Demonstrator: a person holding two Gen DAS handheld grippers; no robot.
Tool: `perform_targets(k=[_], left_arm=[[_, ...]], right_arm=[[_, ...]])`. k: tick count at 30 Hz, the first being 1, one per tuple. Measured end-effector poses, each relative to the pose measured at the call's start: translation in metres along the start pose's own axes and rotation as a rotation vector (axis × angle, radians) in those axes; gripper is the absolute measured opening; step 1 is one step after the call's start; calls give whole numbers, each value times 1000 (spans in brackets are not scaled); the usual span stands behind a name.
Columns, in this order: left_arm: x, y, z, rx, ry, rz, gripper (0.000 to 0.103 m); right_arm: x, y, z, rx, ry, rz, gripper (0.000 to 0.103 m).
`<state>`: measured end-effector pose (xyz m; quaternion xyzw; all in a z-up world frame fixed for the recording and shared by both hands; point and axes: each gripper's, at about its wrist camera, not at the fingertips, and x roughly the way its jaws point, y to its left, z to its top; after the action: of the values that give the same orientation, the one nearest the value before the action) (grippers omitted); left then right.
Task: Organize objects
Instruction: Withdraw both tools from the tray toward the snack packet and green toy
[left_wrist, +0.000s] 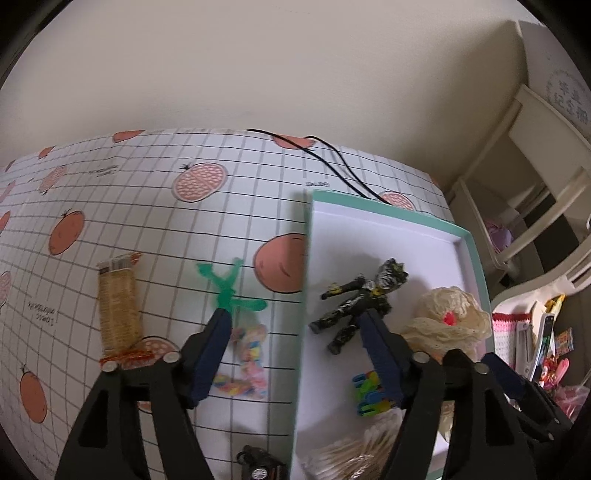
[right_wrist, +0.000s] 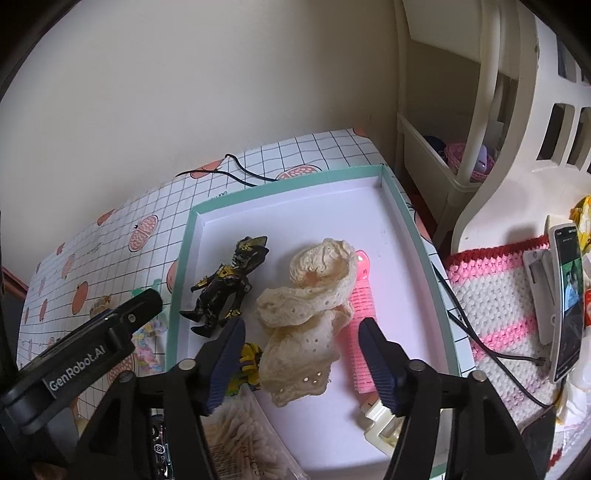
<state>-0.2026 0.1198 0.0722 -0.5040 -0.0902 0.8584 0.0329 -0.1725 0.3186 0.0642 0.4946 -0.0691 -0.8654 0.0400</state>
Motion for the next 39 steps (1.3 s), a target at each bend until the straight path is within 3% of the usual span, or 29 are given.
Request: perform_targets(k=[4,6,14,17,23,36,39], left_arm=[[-2,8,-1,-18,-3,30,76],[-3,12,-2,-27,-5,43,86],[-10,25,-4,-54,-23,73,88],[-11,30,-4,-65,-30,84,99],[-15,41,-5,-91,-42,90,99],[-13,60,-6,-137,-41,50,100],[-13,66,-5,-147,-40,40,100]], right_arm=[[-2,0,0,6,-4,-3,72],[-3,0,0,7,-5,-6,76],[-7,2,1,9,-19,-18,87],[-7,2,1,6,-22,-20,93],[-10,6,0,-6,-41,-37,102],[-8,13,-1,2,-45,-82,103],[-8,16,0,23,-50,-57,103]])
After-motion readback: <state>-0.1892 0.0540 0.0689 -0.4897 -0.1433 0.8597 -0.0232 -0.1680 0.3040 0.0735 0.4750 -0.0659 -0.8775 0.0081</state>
